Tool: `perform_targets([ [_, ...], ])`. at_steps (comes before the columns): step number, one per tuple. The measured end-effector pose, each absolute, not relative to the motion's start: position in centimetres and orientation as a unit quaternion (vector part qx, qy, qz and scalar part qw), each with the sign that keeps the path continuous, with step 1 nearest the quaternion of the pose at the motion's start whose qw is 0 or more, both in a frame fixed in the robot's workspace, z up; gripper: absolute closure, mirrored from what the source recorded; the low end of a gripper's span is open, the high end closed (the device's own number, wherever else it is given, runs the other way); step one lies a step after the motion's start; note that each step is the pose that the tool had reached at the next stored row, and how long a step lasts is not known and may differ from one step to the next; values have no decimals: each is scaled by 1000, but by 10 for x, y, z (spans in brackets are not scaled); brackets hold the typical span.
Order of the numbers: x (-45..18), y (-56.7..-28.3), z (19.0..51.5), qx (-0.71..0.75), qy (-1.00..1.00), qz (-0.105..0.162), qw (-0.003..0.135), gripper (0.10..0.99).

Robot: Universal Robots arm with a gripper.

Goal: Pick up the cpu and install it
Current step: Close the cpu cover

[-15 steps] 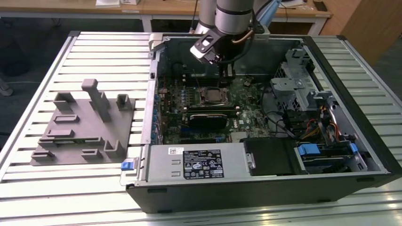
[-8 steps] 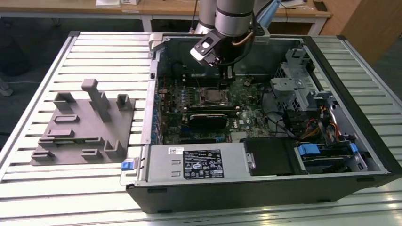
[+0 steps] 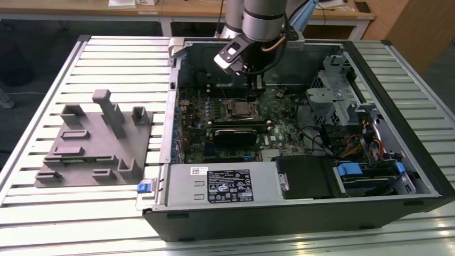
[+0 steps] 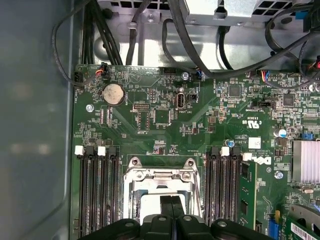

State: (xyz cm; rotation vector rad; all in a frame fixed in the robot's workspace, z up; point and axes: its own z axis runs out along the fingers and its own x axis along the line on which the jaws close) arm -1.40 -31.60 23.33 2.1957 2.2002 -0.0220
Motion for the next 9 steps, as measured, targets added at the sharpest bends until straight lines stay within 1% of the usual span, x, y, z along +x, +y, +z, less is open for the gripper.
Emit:
perform_targets([
  [9,-17,-316,233,706,708,-7,17,980],
])
